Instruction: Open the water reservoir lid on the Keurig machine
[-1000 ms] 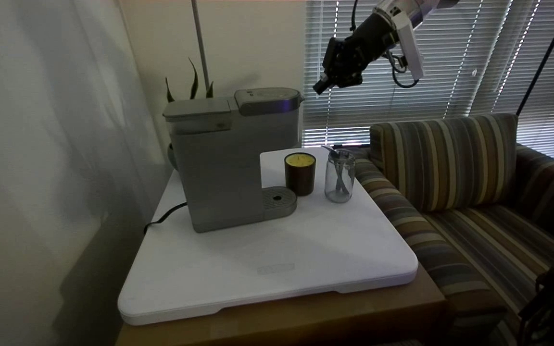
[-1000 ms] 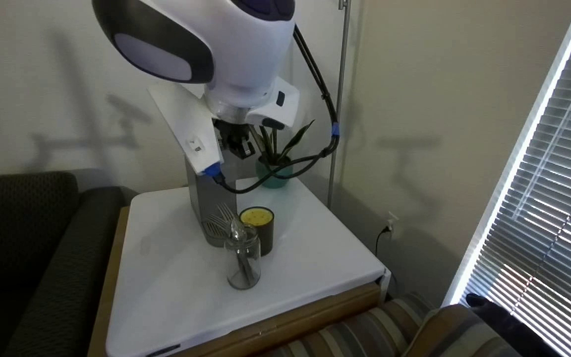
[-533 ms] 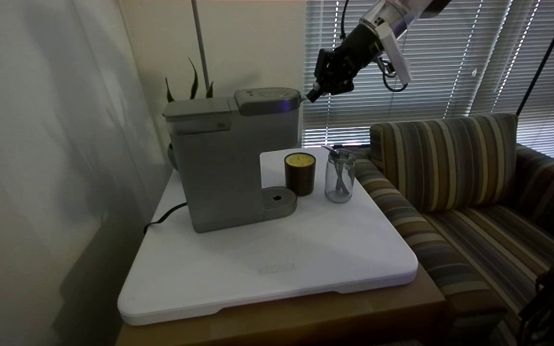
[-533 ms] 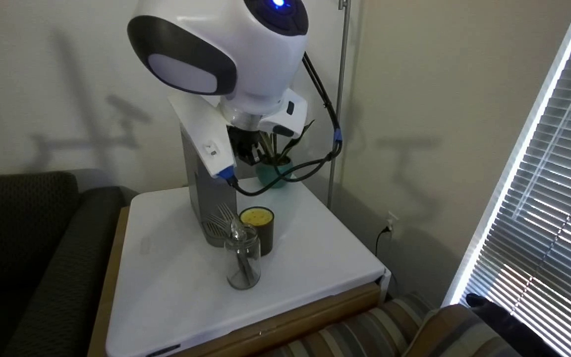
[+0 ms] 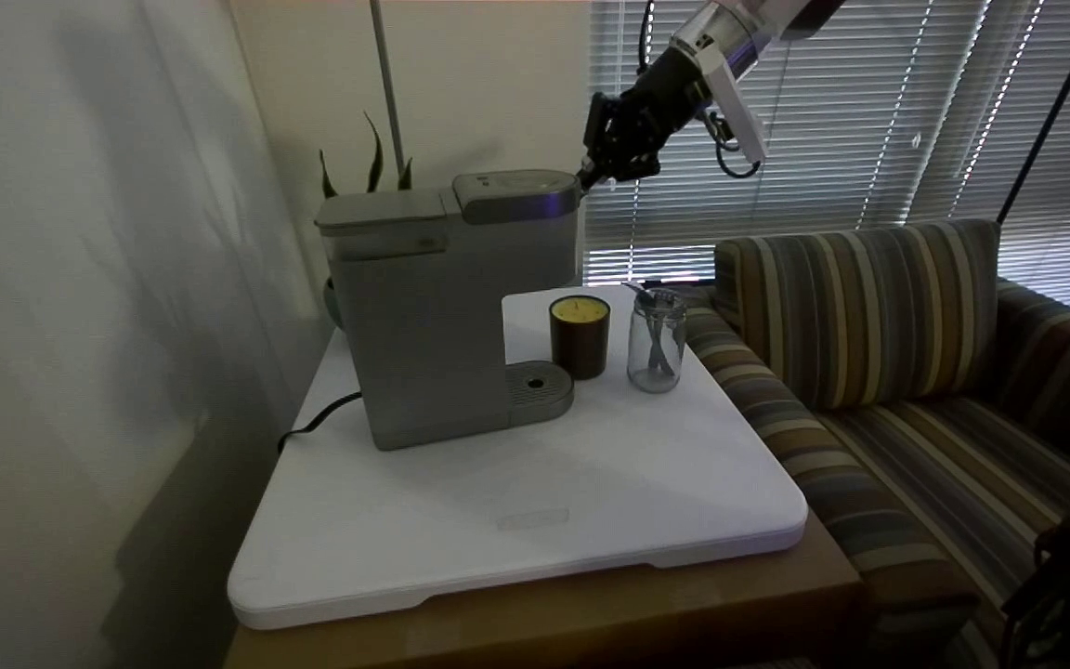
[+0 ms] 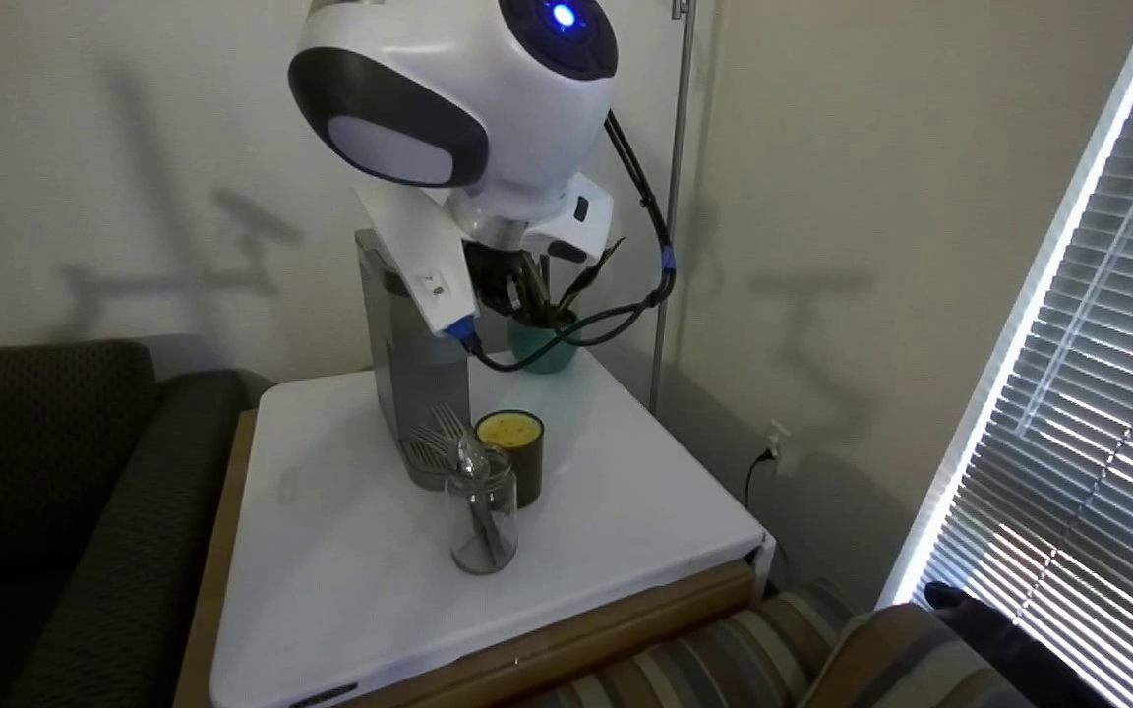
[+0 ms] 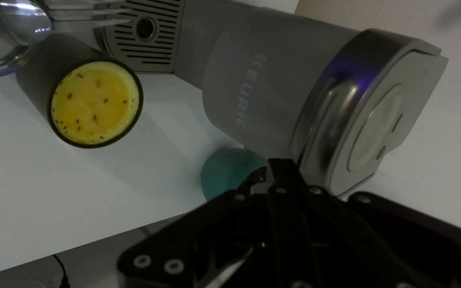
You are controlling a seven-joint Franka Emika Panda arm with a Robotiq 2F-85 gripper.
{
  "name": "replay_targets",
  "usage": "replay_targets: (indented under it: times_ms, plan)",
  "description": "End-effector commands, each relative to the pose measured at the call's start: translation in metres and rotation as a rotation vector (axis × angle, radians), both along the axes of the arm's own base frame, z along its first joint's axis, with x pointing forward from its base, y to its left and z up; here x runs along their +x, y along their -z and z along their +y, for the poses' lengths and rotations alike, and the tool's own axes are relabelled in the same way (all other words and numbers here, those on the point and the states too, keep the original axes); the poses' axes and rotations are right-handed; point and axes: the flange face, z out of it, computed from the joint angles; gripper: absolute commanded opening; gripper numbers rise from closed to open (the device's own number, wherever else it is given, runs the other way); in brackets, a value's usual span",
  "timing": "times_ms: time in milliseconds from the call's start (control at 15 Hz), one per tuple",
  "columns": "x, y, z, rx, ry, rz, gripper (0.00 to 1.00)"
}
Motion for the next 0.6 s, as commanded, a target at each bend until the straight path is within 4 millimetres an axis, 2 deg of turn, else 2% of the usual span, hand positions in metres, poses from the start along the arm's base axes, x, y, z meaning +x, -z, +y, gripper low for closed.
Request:
replay_targets:
  times_ms: [0,333,533]
  plan:
    - [0.0114,0.0027,-0.0002,0.009,0.000,0.004,0.00]
    - [0.0120,0.0047,0.0016,0.031,-0.001,0.021,0.00]
    - [0.0066,-0.0032,0.0043,0.031,0.002,0.059,0.00]
